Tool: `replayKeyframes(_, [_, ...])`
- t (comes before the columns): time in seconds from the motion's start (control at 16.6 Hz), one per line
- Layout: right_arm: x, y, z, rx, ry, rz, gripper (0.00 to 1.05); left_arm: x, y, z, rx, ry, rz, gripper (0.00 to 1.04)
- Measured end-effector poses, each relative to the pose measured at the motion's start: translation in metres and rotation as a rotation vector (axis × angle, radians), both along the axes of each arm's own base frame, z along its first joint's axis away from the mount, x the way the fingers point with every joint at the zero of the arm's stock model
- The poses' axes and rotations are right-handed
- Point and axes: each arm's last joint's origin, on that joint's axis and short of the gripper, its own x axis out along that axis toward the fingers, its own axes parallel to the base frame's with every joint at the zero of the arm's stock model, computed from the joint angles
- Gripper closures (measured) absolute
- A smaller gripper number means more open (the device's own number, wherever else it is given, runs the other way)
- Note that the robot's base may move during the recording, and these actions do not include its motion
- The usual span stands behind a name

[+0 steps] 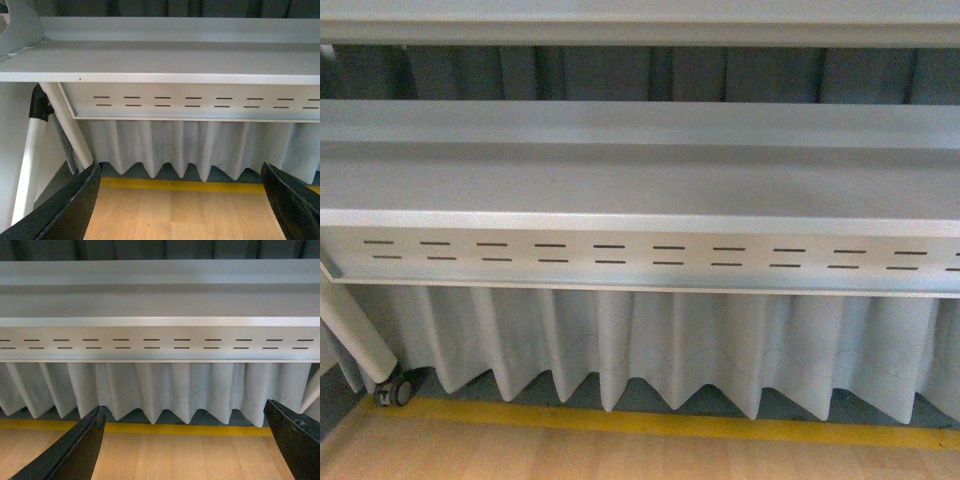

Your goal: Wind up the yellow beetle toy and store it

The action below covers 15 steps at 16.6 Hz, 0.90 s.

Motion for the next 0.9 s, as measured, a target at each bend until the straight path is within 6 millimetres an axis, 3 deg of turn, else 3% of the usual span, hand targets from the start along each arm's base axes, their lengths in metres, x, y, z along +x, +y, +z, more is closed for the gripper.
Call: replayKeyframes(0.9, [0.0000, 0.0000, 0.0000, 0.000, 0.000, 0.000, 0.07, 0.0000, 0.0000, 0.0000, 0.000, 0.000, 0.000, 0.07])
